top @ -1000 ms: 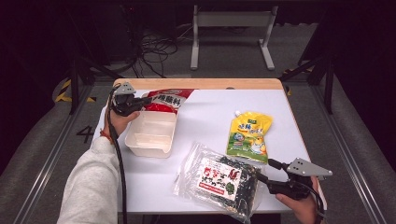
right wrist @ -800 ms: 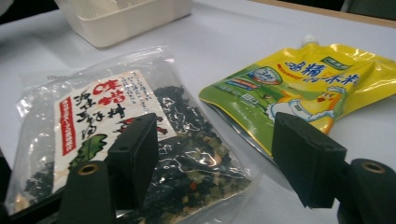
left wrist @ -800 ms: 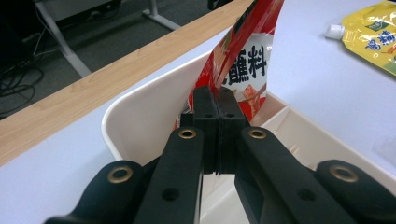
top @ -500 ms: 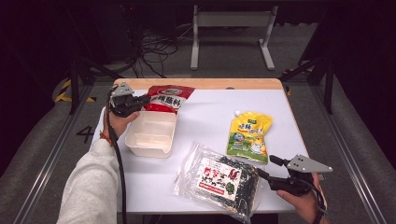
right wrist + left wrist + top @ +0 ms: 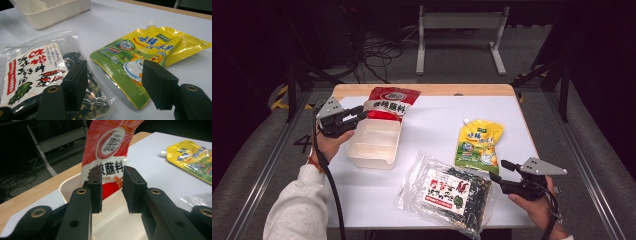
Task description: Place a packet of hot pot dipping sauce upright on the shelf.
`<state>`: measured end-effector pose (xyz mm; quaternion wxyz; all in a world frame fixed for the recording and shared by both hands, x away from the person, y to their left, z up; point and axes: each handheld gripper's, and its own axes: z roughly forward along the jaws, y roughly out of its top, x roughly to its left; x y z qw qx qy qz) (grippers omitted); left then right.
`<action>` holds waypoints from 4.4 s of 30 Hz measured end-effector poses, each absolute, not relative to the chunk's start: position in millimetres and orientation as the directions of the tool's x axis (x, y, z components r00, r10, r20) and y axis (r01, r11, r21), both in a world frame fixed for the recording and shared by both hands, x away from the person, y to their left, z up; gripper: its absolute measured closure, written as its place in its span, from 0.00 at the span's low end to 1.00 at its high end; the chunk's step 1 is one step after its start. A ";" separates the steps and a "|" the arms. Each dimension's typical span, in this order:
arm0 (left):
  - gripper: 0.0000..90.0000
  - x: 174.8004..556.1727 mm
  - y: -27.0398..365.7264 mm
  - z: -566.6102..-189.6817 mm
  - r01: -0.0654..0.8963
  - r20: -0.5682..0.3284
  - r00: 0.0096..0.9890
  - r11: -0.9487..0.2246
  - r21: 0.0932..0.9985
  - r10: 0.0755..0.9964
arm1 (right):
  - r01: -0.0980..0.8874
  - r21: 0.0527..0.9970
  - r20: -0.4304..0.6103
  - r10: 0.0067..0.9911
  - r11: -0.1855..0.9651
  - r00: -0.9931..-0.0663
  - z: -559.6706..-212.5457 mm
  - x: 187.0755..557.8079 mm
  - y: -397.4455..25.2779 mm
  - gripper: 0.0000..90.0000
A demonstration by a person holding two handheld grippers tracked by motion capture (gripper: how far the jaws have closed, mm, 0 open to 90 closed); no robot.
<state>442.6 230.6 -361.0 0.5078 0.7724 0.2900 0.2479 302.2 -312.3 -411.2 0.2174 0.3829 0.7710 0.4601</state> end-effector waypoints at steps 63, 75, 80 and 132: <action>0.46 275.2 151.7 -461.7 0.309 -0.011 0.897 -0.607 0.732 0.442 | 0.400 0.685 -0.079 0.607 0.610 -0.790 -428.4 288.2 -295.2 0.93; 0.40 281.9 140.9 -467.2 0.323 -0.017 0.898 -0.631 0.705 0.440 | 0.416 0.597 -0.039 0.543 0.686 -0.839 -439.4 281.4 -289.4 1.00; 0.44 282.8 139.1 -467.1 0.341 -0.080 0.906 -0.606 0.719 0.415 | 0.431 0.607 0.037 0.518 0.668 -0.855 -441.4 280.6 -294.2 1.00; 0.89 354.5 57.5 -418.9 0.400 -0.352 0.897 -0.151 0.904 0.268 | 0.365 0.687 0.048 0.462 0.628 -0.885 -444.5 276.7 -263.8 0.76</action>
